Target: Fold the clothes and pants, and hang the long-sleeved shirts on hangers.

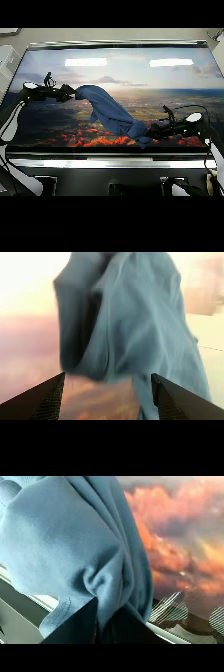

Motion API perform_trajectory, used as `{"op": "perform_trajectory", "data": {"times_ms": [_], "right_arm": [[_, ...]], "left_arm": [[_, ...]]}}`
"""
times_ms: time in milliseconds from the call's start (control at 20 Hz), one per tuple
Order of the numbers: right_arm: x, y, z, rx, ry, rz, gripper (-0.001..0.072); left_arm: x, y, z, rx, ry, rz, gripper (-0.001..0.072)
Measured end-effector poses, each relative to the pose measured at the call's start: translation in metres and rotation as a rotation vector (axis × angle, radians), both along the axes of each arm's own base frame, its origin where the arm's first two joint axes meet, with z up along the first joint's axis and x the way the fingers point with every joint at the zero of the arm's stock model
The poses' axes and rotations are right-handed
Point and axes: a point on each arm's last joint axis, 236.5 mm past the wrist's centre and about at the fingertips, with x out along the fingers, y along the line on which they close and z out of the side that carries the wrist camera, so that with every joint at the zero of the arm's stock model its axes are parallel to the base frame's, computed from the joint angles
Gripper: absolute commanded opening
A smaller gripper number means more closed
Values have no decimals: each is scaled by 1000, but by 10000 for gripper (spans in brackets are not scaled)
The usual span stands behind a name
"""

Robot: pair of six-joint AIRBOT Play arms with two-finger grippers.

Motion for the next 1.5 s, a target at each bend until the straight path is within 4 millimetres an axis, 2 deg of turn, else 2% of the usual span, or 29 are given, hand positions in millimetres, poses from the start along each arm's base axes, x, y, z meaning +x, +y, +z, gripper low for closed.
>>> {"op": "perform_trajectory", "data": {"times_ms": [250,400,450,500,550,700,800,900,1000,1100,1200,1300,1350,1400,1500], "right_arm": [[5,-2,-2,-11,-9,-21,36],[6,-2,-2,-12,-11,-25,35],[7,-2,-2,-12,-12,-29,35],[7,-2,-2,-11,-12,-29,35],[7,-2,-2,-12,-13,-30,35],[12,-1,5,-9,-46,-41,35],[23,-3,17,-19,-109,-52,34],[40,-7,38,-37,-198,-63,34],[69,-16,71,-76,-337,-78,34],[104,-29,119,-134,-514,-102,34],[136,-40,181,-181,-700,-129,34],[153,-45,248,-211,-867,-139,34],[154,-44,281,-218,-938,-133,34],[150,-42,313,-226,-1006,-118,34],[129,-36,364,-238,-1102,-85,34]], "left_arm": [[0,-16,-17,0,51,-24,629],[-2,-24,-21,-1,68,-35,571],[-3,-27,-22,-1,74,-38,356],[-5,-29,-26,10,81,-50,104],[-7,-31,-27,10,86,-56,17],[-5,-40,-18,4,70,-81,15],[4,-44,4,-2,24,-99,14],[16,-45,40,-9,-46,-124,14],[30,-42,91,-9,-137,-139,14],[40,-30,153,16,-257,-126,14],[39,-11,221,44,-382,-79,14],[21,8,297,73,-514,-24,14],[5,14,332,87,-575,-5,14],[-14,20,364,100,-626,15,14],[-67,27,423,140,-701,51,14]]}}
